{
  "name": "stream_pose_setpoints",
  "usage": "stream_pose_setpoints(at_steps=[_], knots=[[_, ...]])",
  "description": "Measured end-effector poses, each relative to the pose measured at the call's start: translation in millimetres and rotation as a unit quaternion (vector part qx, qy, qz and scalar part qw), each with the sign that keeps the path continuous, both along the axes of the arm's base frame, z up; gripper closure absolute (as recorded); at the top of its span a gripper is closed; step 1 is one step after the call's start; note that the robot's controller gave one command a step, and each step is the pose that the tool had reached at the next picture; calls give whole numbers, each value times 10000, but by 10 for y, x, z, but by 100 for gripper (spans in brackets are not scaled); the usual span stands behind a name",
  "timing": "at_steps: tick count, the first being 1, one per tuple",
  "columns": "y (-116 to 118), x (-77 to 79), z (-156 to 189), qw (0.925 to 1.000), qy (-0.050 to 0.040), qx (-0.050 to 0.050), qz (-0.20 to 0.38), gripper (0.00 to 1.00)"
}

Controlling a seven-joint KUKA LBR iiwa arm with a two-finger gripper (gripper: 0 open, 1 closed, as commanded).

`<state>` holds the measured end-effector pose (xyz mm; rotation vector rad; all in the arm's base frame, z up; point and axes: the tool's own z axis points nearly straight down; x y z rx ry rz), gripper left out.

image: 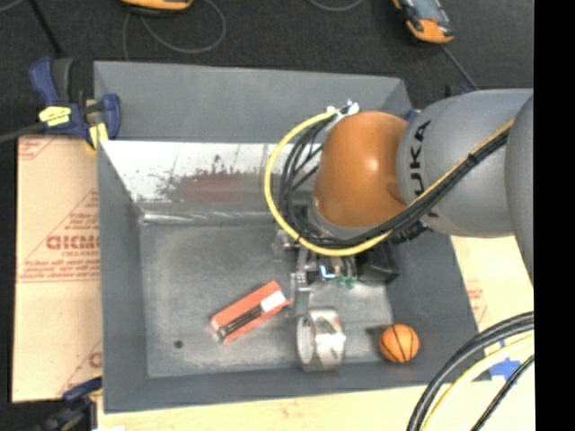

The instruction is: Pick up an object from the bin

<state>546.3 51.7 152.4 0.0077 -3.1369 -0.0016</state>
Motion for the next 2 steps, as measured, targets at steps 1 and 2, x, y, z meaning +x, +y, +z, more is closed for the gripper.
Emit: stream_pose_setpoints(at_steps=[1, 2], knots=[[-1, 16, 43, 10000, -37, 3, -5, 0], [4, 18, 31, 10000, -44, 4, -2, 0]])
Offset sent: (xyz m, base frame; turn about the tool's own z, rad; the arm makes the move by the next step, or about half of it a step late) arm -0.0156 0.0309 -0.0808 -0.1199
